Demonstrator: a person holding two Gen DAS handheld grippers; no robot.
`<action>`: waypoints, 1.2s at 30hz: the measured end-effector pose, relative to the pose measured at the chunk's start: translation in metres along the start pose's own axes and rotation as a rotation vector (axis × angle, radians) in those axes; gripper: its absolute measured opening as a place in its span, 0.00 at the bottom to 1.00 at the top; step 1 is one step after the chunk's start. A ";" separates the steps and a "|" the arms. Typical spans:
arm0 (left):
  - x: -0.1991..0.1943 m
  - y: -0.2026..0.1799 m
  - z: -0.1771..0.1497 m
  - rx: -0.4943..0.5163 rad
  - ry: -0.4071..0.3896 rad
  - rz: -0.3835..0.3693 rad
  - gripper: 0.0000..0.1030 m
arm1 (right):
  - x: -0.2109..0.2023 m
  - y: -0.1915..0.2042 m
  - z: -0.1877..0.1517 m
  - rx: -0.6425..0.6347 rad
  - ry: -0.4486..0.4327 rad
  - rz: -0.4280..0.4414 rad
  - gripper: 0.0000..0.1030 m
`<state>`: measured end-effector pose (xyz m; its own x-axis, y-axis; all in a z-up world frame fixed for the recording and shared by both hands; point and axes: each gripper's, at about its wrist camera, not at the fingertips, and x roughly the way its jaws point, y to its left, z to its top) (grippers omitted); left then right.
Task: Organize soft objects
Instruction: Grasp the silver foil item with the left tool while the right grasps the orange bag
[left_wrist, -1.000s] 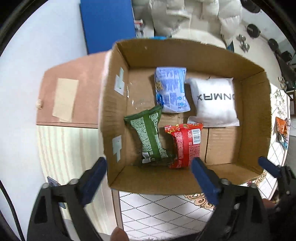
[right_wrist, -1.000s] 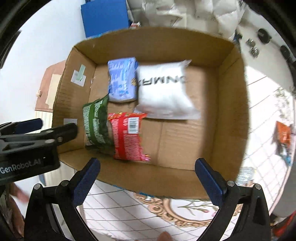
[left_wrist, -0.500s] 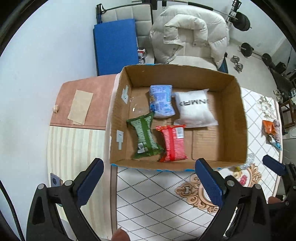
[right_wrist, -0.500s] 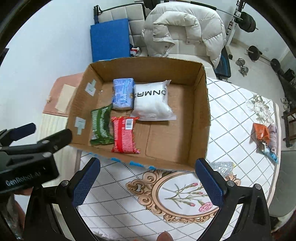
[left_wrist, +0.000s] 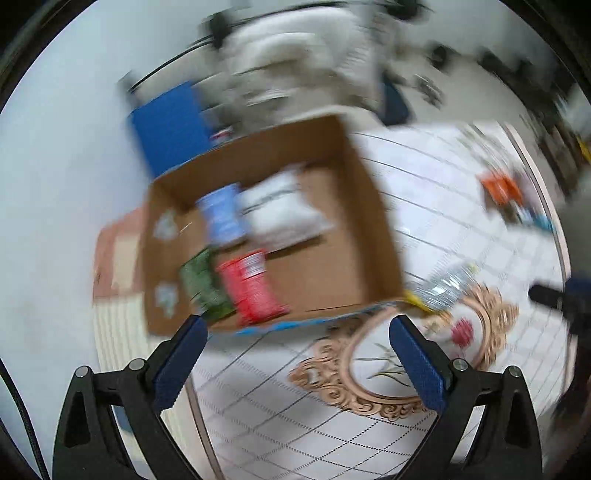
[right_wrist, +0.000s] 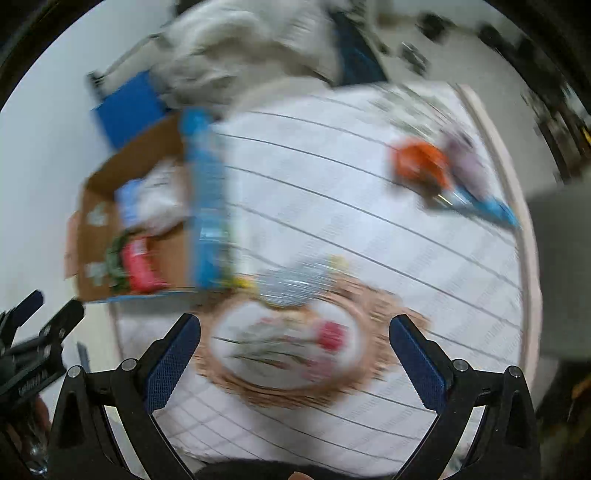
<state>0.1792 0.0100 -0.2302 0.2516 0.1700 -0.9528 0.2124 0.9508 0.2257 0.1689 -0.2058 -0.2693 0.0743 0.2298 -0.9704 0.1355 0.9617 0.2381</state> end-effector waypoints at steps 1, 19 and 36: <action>0.004 -0.028 0.008 0.090 -0.007 0.002 0.98 | 0.002 -0.016 0.001 0.005 0.021 -0.006 1.00; 0.184 -0.233 0.037 0.813 0.403 0.115 0.77 | 0.036 -0.157 0.127 -0.109 0.069 -0.164 1.00; 0.208 -0.132 0.091 -0.142 0.547 -0.337 0.49 | 0.156 -0.101 0.203 -0.445 0.309 -0.257 0.56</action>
<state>0.2898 -0.1038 -0.4392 -0.3310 -0.0719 -0.9409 0.0592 0.9935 -0.0967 0.3673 -0.2977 -0.4370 -0.2055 -0.0496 -0.9774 -0.3202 0.9471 0.0192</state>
